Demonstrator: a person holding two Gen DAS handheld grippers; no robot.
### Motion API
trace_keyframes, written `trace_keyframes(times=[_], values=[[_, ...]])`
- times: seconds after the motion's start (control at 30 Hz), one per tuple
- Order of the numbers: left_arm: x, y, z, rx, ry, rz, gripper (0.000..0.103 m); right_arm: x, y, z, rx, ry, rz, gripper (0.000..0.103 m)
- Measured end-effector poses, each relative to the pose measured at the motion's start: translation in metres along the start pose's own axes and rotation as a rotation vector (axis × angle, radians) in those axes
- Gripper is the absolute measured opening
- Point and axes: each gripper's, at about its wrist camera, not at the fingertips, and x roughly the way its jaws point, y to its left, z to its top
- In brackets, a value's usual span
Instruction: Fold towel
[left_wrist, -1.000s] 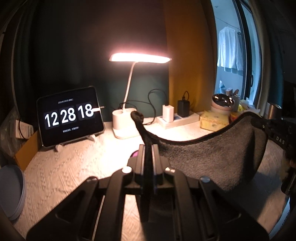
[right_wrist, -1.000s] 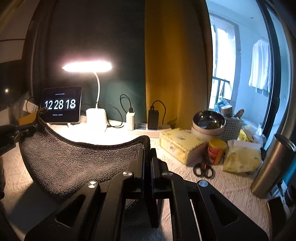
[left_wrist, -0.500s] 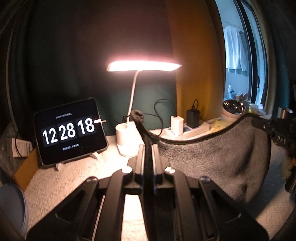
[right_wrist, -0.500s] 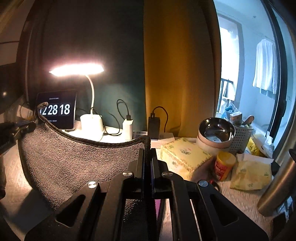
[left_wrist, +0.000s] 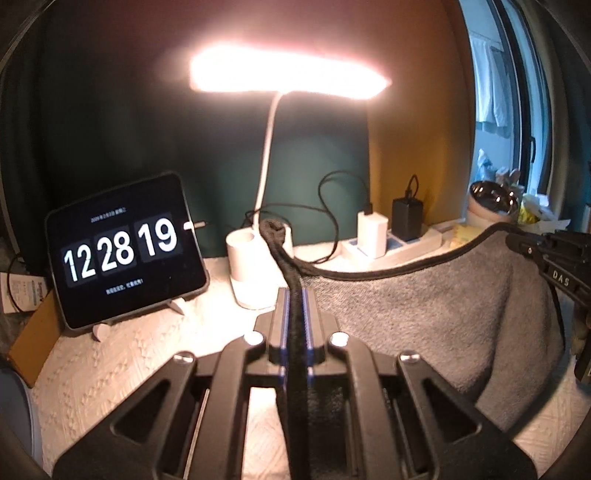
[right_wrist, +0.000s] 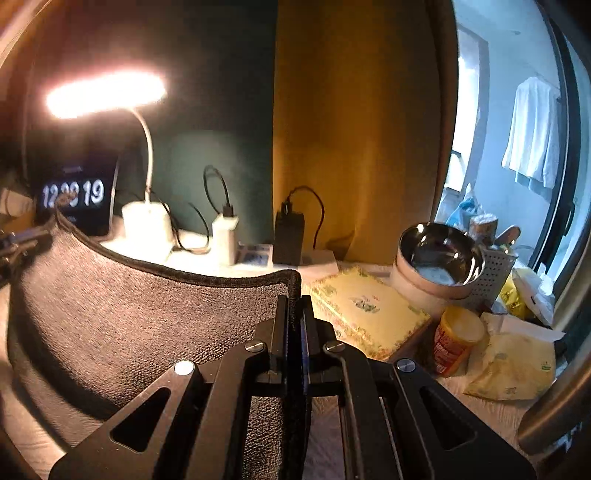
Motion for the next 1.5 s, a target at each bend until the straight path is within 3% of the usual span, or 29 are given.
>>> trace_keyframes(times=[0.3, 0.77, 0.9, 1.03, 1.17, 1.23, 1.3, 1.33, 1.5], values=[[0.046, -0.003, -0.015, 0.023, 0.143, -0.004, 0.007, 0.042, -0.002, -0.007, 0.022, 0.143, 0.017, 0.006], [0.092, 0.009, -0.03, -0.05, 0.363, -0.038, 0.009, 0.076, 0.005, -0.019, -0.015, 0.313, -0.022, 0.006], [0.098, 0.011, -0.034, -0.067, 0.392, -0.052, 0.012, 0.082, 0.004, -0.022, -0.003, 0.342, -0.021, 0.006], [0.1, 0.012, -0.034, -0.071, 0.4, -0.053, 0.015, 0.086, 0.004, -0.023, -0.003, 0.362, -0.023, 0.013], [0.098, 0.019, -0.035, -0.105, 0.402, -0.052, 0.025, 0.085, 0.002, -0.023, -0.003, 0.363, -0.031, 0.02], [0.093, 0.021, -0.034, -0.118, 0.39, -0.051, 0.038, 0.085, 0.002, -0.022, 0.0, 0.356, -0.031, 0.03], [0.088, 0.021, -0.032, -0.127, 0.369, -0.054, 0.066, 0.081, -0.001, -0.021, 0.01, 0.342, -0.021, 0.043], [0.085, 0.022, -0.031, -0.132, 0.359, -0.056, 0.069, 0.078, -0.002, -0.02, 0.013, 0.333, -0.021, 0.049], [0.068, 0.017, -0.027, -0.128, 0.324, -0.058, 0.069, 0.054, -0.007, -0.011, 0.015, 0.273, -0.033, 0.051]])
